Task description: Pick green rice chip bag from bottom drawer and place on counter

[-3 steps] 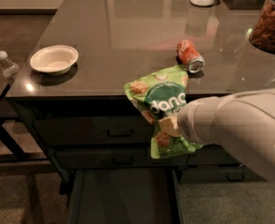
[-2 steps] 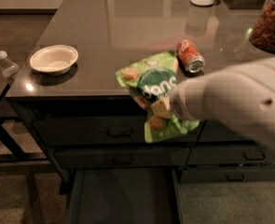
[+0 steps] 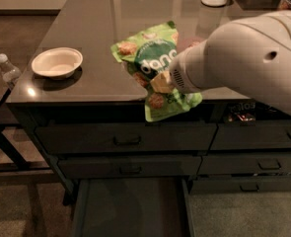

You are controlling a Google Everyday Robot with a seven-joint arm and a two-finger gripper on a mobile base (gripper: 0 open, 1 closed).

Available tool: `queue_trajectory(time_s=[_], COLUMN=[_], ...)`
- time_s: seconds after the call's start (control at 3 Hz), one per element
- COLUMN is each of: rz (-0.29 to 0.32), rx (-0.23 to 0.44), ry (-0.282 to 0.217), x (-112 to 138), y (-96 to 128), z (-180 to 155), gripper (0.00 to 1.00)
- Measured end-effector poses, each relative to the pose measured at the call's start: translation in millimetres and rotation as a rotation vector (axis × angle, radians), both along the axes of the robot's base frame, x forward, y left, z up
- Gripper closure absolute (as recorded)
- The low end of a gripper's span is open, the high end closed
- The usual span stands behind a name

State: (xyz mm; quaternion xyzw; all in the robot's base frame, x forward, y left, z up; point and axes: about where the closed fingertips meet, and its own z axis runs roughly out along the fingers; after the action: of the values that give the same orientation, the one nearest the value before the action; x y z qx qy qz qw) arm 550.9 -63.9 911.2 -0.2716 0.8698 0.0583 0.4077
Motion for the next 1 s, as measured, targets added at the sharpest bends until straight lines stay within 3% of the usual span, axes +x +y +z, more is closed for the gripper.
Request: queue_trajectory(time_s=[0.33, 0.67, 1.0], rz=[0.01, 0.039, 0.073], rx=[0.013, 0.014, 0.026], ry=[0.029, 0.053, 0.005], x=[6, 43, 105], y=[-2, -3, 12], z=[-5, -4, 53], gripper=[1.0, 1.0, 1.0])
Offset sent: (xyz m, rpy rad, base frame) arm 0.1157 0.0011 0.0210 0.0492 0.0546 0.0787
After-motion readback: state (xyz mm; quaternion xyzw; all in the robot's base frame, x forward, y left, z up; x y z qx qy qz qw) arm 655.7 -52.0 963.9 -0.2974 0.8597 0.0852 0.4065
